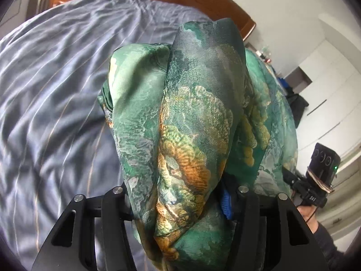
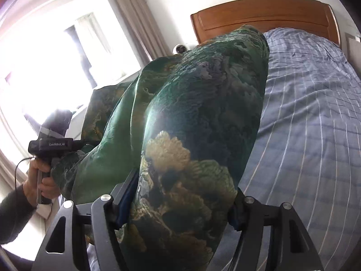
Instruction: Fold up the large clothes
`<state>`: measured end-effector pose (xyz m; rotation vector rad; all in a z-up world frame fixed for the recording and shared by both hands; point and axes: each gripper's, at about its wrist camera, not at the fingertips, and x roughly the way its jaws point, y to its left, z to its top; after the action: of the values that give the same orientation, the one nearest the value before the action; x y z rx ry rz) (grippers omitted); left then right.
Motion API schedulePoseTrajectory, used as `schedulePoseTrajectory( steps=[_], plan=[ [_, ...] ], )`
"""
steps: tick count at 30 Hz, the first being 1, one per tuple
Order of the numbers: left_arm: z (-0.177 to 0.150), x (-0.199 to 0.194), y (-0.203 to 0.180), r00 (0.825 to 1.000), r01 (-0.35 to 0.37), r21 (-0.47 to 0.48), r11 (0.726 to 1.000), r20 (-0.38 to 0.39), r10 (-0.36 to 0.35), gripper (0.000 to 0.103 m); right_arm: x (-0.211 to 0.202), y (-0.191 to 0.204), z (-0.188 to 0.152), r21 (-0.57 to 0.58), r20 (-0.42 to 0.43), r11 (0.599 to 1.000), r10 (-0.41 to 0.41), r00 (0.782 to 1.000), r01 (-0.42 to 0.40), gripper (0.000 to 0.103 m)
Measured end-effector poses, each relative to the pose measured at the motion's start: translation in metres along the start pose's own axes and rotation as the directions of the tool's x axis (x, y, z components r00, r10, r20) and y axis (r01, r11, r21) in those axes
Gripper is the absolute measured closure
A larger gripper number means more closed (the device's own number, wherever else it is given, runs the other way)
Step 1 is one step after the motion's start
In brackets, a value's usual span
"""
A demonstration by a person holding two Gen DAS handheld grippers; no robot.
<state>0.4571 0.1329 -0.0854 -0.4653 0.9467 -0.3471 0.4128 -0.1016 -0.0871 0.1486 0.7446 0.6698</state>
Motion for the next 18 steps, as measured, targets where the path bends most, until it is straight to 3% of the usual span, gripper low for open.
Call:
schedulePoseTrajectory(
  steps=[3,4,6,7,8,9,11,13,15,17,18],
  plan=[
    [0.014,0.026,0.010,1.000,-0.004,-0.011,1.000,-0.018,0.004,0.039,0.014,-0.032,0.014,0.056,0.000,0.998,-0.001,1.000,0.001,0.036],
    [0.017,0.041,0.017,0.999,-0.023,-0.018,1.000,-0.037,0.023,0.032,0.018,-0.045,0.016,0.080,-0.011,0.997,0.003,1.000,-0.002,0.035],
    [0.013,0.061,0.041,0.993,-0.093,-0.027,0.995,-0.074,0.091,0.029,0.039,-0.077,0.013,0.172,-0.069,0.985,0.028,0.997,-0.016,0.027],
    [0.011,0.064,0.049,0.987,-0.141,-0.026,0.990,-0.076,0.138,0.028,0.052,-0.098,0.006,0.245,-0.123,0.969,0.048,0.991,-0.016,0.017],
    [0.008,0.059,0.058,0.990,-0.132,-0.043,0.990,-0.063,0.129,0.016,0.063,-0.116,-0.003,0.311,-0.177,0.950,0.039,0.983,0.018,0.011],
    [0.004,0.048,0.064,0.996,-0.091,-0.074,0.993,-0.028,0.089,0.011,0.066,-0.128,-0.010,0.347,-0.204,0.936,0.019,0.979,0.054,0.011],
    [-0.002,0.022,0.060,0.993,-0.112,-0.073,0.991,0.036,0.115,0.010,0.046,-0.145,-0.021,0.370,-0.117,0.926,-0.029,0.993,0.071,0.006],
    [-0.015,-0.008,0.036,0.963,-0.248,0.028,0.968,0.117,0.243,0.007,0.017,-0.143,-0.023,0.331,-0.043,0.936,-0.114,0.993,0.121,0.005],
    [-0.032,-0.035,0.006,0.893,-0.416,0.105,0.903,0.237,0.383,0.003,-0.009,-0.124,-0.020,0.228,0.001,0.952,-0.211,0.978,0.205,0.005],
    [-0.043,-0.049,-0.024,0.818,-0.533,0.125,0.837,0.329,0.472,0.001,-0.043,-0.078,-0.021,0.076,0.059,0.945,-0.323,0.944,0.319,0.005],
    [-0.054,-0.061,-0.044,0.769,-0.588,0.126,0.799,0.391,0.505,0.001,-0.050,-0.069,-0.019,0.028,0.080,0.934,-0.356,0.931,0.355,0.005]
  ],
)
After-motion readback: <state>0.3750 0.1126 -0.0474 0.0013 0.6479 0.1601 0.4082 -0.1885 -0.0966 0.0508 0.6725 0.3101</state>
